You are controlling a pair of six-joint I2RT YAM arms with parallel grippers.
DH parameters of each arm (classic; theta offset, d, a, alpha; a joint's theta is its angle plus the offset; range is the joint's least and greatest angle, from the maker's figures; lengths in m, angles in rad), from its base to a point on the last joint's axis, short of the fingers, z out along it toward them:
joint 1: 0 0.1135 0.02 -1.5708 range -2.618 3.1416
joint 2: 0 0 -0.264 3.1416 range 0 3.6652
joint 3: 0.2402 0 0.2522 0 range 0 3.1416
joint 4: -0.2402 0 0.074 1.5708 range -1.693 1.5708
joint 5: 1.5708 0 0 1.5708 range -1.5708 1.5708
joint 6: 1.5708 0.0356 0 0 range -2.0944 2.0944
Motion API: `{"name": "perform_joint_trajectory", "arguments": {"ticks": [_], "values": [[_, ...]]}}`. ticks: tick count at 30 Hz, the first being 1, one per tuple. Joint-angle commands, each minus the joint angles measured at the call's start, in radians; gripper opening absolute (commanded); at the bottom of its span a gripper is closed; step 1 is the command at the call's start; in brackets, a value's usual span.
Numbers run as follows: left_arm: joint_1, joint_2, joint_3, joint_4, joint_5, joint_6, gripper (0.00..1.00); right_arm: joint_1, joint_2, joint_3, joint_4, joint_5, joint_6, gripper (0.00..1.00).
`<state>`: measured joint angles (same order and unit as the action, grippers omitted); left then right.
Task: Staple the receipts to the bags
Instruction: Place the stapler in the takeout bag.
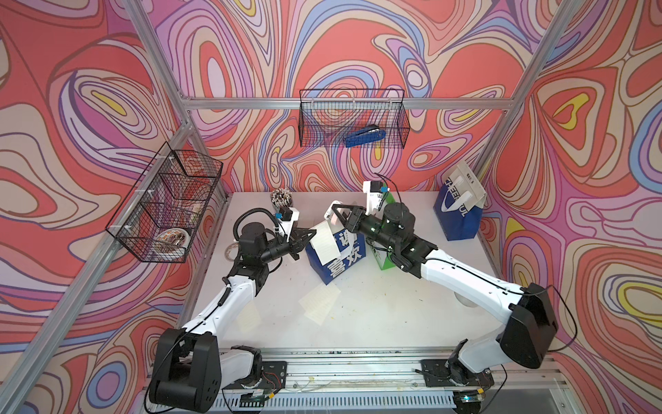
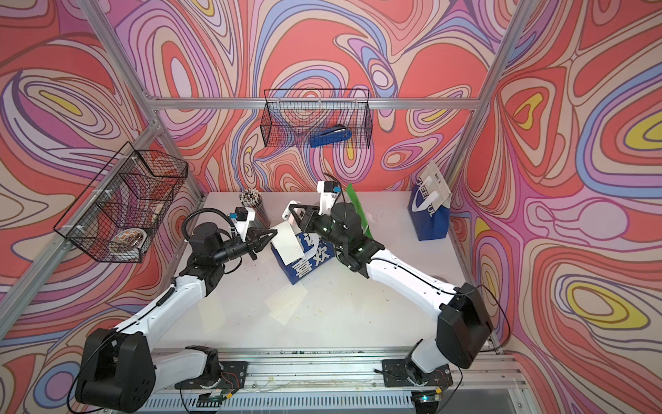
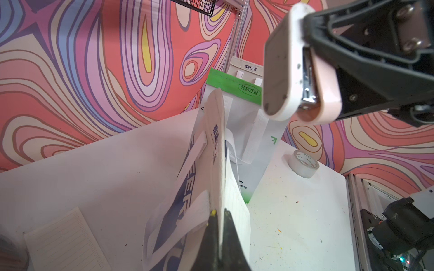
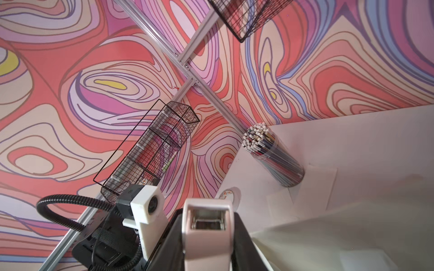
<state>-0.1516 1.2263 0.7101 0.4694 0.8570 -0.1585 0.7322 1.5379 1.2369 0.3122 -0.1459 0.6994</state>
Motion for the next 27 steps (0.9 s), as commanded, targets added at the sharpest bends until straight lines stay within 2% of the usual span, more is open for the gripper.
{"name": "perform_joint_trajectory", "arguments": {"ticks": [1,9,27], "values": [[-0.002,-0.019,-0.001,0.115,0.015,-0.039,0.0,0.025,0.019,0.043,0.15,-0.009,-0.121,0.0],[-0.003,-0.001,-0.006,0.147,0.014,-0.065,0.0,0.05,0.076,0.0,0.182,0.111,-0.206,0.0],[-0.005,0.03,-0.011,0.222,0.014,-0.127,0.0,0.09,0.119,-0.095,0.265,0.203,-0.289,0.0]]}}
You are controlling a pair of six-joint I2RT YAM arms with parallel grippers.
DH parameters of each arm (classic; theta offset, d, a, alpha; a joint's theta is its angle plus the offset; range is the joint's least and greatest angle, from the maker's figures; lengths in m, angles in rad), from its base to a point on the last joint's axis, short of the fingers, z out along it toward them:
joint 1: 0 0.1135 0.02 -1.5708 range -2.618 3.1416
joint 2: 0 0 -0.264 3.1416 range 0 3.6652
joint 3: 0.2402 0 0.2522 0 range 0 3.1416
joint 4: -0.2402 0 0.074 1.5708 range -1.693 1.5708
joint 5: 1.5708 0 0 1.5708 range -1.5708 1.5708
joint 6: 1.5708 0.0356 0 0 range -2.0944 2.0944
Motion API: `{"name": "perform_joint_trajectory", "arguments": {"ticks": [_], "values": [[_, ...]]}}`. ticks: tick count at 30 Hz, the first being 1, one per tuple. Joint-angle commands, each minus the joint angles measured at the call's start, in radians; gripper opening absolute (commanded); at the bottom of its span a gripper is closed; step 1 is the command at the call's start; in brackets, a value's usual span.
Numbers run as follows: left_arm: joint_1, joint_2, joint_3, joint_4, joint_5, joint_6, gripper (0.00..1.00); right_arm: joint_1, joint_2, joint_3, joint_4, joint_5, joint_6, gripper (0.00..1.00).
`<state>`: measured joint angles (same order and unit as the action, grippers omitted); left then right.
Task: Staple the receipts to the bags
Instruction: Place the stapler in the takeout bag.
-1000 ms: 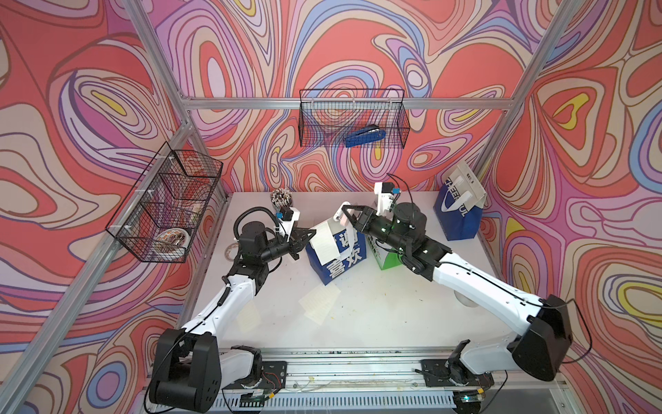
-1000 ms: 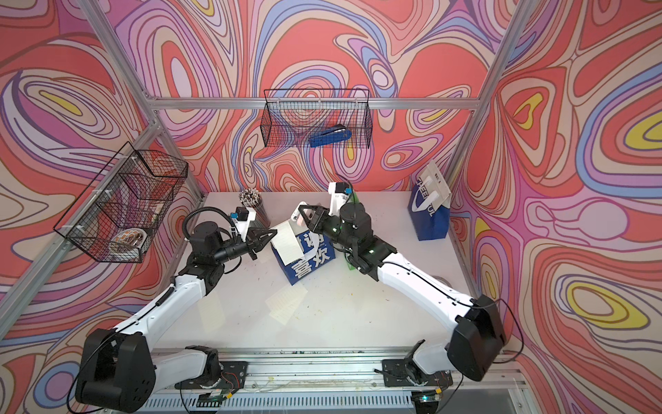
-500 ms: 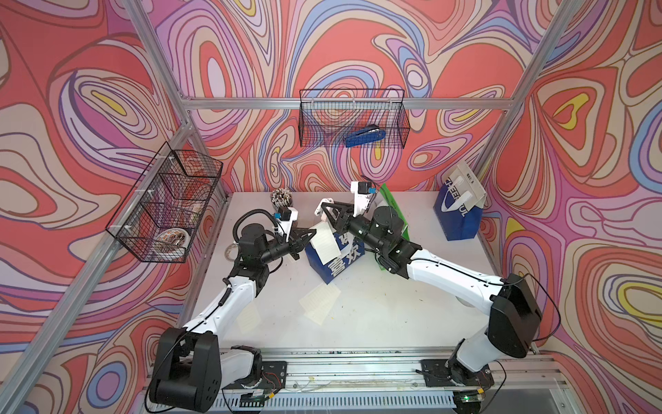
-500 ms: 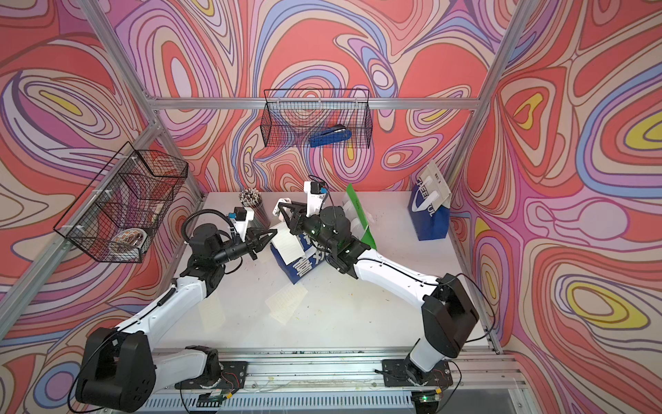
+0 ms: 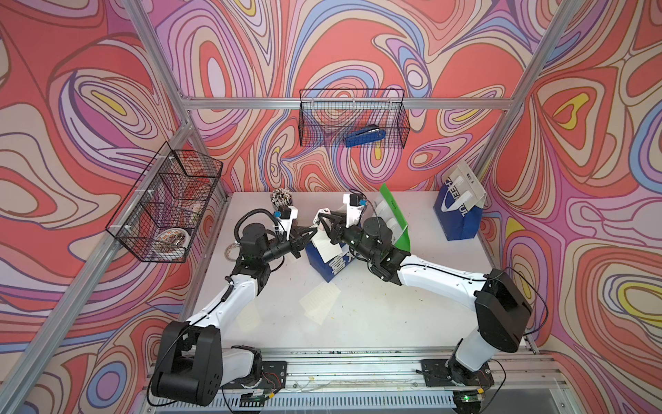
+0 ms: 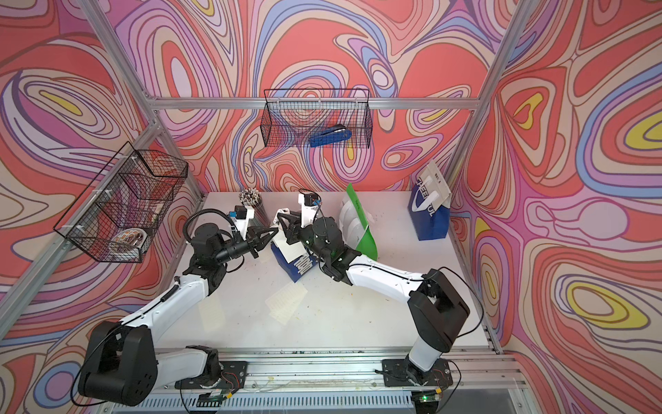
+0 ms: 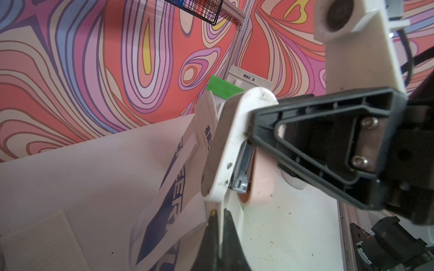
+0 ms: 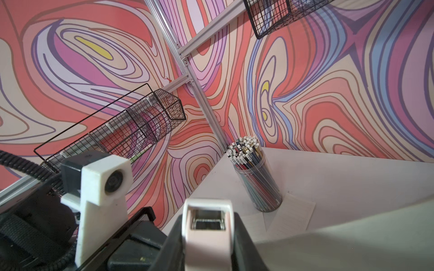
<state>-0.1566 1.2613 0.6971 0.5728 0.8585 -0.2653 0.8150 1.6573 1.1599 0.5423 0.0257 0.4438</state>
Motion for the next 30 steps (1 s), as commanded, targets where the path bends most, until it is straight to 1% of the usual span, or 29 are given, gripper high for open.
{"name": "perform_joint_trajectory", "arguments": {"ticks": [1,13,17,22,25,30], "values": [[0.0,-0.005,0.002,0.119,0.011,-0.02,0.0,0.007,-0.002,-0.02,0.035,0.028,-0.036,0.0],[0.0,-0.005,0.004,0.103,0.011,0.001,0.0,0.006,-0.037,-0.024,-0.066,0.017,-0.054,0.0],[0.0,-0.003,0.007,0.097,0.014,0.01,0.0,0.007,-0.027,-0.004,-0.111,0.013,-0.089,0.0],[0.0,-0.008,0.012,0.063,0.019,0.045,0.0,0.007,-0.016,0.053,-0.213,0.006,-0.136,0.0],[0.001,-0.011,0.013,0.054,0.025,0.062,0.0,0.007,-0.008,0.077,-0.247,-0.025,-0.163,0.0],[-0.001,-0.013,0.018,0.031,0.026,0.087,0.0,0.034,0.005,0.105,-0.29,-0.035,-0.21,0.0]]}}
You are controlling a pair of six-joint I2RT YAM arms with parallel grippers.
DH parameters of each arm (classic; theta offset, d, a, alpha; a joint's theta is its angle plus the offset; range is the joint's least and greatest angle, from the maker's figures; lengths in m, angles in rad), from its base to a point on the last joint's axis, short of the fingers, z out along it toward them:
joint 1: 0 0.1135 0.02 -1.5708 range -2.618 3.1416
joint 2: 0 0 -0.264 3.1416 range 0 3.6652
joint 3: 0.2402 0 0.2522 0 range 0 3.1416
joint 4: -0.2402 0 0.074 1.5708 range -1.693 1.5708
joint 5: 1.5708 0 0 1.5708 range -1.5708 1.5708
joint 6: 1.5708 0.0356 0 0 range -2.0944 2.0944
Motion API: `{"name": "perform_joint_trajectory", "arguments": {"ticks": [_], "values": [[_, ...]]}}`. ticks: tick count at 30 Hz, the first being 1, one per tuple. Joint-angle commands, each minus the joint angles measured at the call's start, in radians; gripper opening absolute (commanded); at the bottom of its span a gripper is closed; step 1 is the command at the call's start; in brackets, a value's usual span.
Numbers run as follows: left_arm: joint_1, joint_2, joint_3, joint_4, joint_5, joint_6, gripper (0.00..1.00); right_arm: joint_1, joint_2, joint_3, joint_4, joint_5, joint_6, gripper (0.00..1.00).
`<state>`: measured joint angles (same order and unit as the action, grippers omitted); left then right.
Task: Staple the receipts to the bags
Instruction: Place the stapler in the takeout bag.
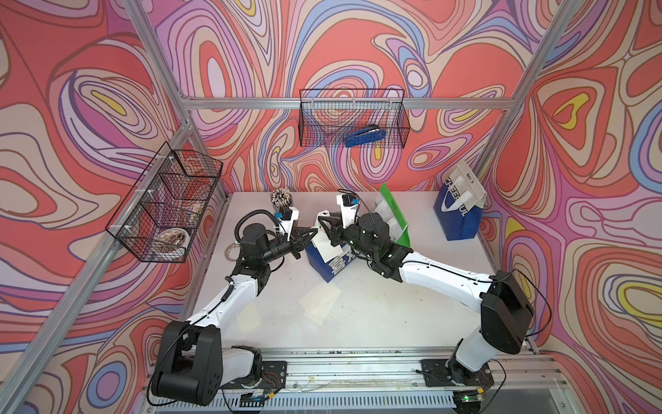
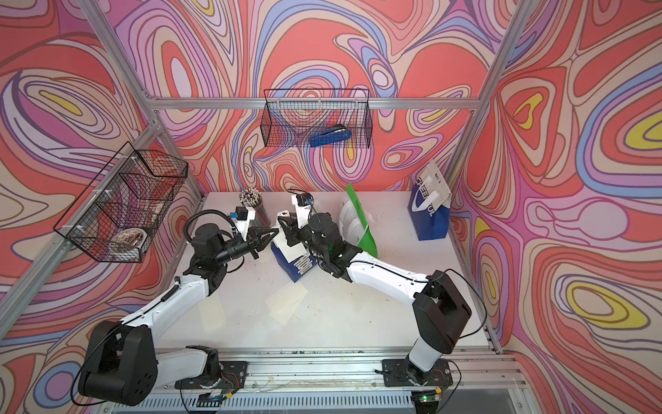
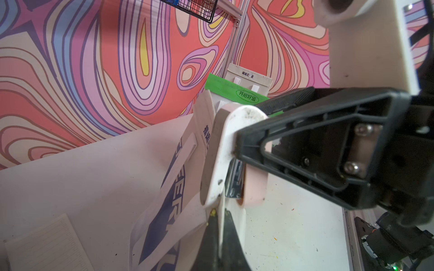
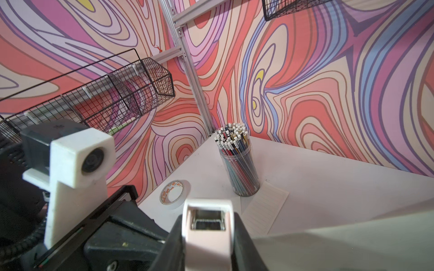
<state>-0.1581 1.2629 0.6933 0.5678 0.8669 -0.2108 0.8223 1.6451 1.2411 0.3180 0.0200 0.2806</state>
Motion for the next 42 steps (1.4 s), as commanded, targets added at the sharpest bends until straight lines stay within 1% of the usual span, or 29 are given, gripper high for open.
{"name": "perform_joint_trajectory", "arguments": {"ticks": [1,4,11,25,32,39,42], "values": [[0.0,-0.013,0.023,0.035,0.017,0.034,0.0,0.029,0.02,0.026,-0.073,-0.029,-0.05,0.01],[0.0,-0.011,0.025,0.036,0.019,0.037,0.0,0.043,0.028,0.026,-0.091,-0.005,-0.072,0.03],[0.0,-0.005,0.028,0.041,0.029,0.042,0.0,0.066,0.045,0.06,-0.151,0.006,-0.115,0.07],[-0.006,-0.005,0.023,0.054,0.032,0.06,0.0,0.075,0.052,0.094,-0.23,-0.038,-0.133,0.15],[-0.011,0.0,0.025,0.038,0.031,0.076,0.0,0.074,0.052,0.119,-0.237,-0.129,-0.156,0.16],[-0.013,0.0,0.025,0.036,0.028,0.082,0.0,0.074,0.059,0.126,-0.233,-0.185,-0.132,0.17],[-0.015,0.001,0.025,0.034,0.026,0.083,0.0,0.075,0.053,0.127,-0.229,-0.193,-0.126,0.21]]}}
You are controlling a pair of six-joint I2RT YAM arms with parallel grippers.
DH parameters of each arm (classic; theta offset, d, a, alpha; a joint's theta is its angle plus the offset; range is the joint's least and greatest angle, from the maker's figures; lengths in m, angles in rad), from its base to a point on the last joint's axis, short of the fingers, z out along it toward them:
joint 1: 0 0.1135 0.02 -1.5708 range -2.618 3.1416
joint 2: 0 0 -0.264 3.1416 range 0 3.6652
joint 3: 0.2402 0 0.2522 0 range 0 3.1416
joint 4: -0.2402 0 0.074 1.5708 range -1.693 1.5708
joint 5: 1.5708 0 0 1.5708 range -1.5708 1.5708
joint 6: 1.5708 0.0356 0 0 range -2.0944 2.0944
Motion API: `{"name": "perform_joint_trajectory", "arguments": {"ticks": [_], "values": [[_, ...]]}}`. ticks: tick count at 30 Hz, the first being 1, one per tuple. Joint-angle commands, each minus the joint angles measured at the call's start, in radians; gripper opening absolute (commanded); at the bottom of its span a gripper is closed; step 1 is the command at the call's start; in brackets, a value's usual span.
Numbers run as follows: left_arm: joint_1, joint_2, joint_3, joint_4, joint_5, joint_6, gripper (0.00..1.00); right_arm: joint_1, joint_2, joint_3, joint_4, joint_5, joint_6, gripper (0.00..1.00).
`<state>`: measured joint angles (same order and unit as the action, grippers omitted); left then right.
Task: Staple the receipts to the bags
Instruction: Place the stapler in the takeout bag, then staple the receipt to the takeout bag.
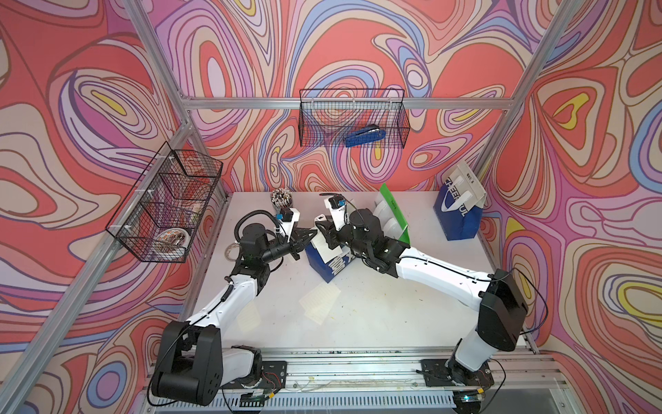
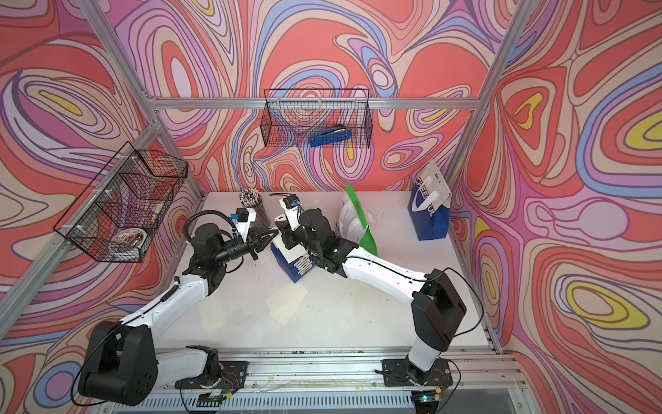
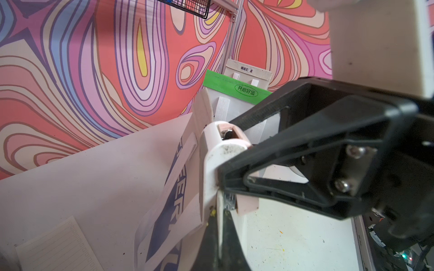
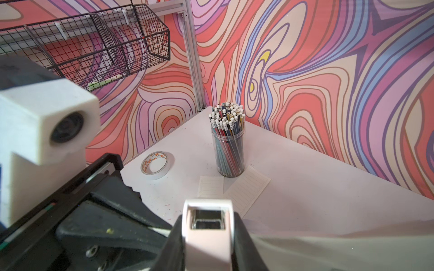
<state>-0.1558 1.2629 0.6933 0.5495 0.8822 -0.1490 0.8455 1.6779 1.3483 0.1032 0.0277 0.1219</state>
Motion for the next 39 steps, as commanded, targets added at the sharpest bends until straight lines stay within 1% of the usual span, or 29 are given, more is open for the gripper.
{"name": "perform_joint_trajectory", "arguments": {"ticks": [1,2,4,6,7,10,17,20,22,24,26,27,29,31,33,34,35,36,39], "values": [[-0.018,0.003,0.026,0.055,0.013,0.021,0.0,0.052,0.02,0.019,-0.016,-0.196,0.031,0.23],[-0.017,0.001,0.026,0.056,0.014,0.02,0.0,0.052,0.017,0.019,-0.021,-0.191,0.025,0.25],[-0.017,0.0,0.025,0.061,0.015,0.019,0.0,0.052,0.003,0.012,-0.029,-0.158,0.003,0.38],[-0.017,-0.003,0.022,0.063,0.016,0.018,0.0,0.052,-0.024,-0.01,-0.022,-0.133,-0.028,0.48],[-0.017,-0.005,0.02,0.063,0.018,0.019,0.0,0.052,-0.034,-0.016,-0.023,-0.122,-0.033,0.51],[-0.018,-0.013,0.015,0.053,0.024,0.027,0.0,0.052,-0.062,-0.023,-0.05,-0.086,-0.075,0.55],[-0.019,-0.022,0.016,0.046,0.044,0.043,0.0,0.046,-0.133,-0.014,-0.096,0.006,-0.17,0.59],[-0.019,-0.022,0.018,0.052,0.056,0.042,0.0,0.036,-0.148,0.008,-0.128,0.011,-0.206,0.6],[-0.019,-0.023,0.018,0.055,0.068,0.044,0.0,0.026,-0.151,0.033,-0.168,0.005,-0.255,0.62],[-0.019,-0.032,0.017,0.049,0.082,0.059,0.0,0.019,-0.149,0.068,-0.214,0.034,-0.328,0.63],[-0.019,-0.04,0.014,0.05,0.092,0.071,0.0,-0.009,-0.147,0.101,-0.266,-0.012,-0.405,0.64],[-0.019,-0.043,0.014,0.05,0.098,0.077,0.0,-0.029,-0.147,0.118,-0.298,-0.056,-0.462,0.65],[-0.019,-0.046,0.014,0.052,0.119,0.088,0.0,-0.073,-0.148,0.138,-0.357,-0.182,-0.604,0.69],[-0.019,-0.046,0.015,0.058,0.135,0.09,0.0,-0.118,-0.135,0.181,-0.427,-0.27,-0.694,0.75],[-0.019,-0.045,0.015,0.069,0.157,0.09,0.0,-0.155,-0.102,0.254,-0.525,-0.331,-0.747,0.8],[-0.019,-0.043,0.014,0.078,0.174,0.089,0.0,-0.169,-0.078,0.297,-0.593,-0.375,-0.797,0.84],[-0.019,-0.041,0.013,0.088,0.19,0.089,0.0,-0.176,-0.053,0.333,-0.661,-0.408,-0.851,0.86],[-0.019,-0.04,0.012,0.094,0.2,0.089,0.0,-0.177,-0.03,0.363,-0.716,-0.417,-0.909,0.91],[-0.019,-0.042,0.008,0.101,0.218,0.111,0.0,-0.181,0.066,0.5,-0.929,-0.465,-1.021,0.92]]}}
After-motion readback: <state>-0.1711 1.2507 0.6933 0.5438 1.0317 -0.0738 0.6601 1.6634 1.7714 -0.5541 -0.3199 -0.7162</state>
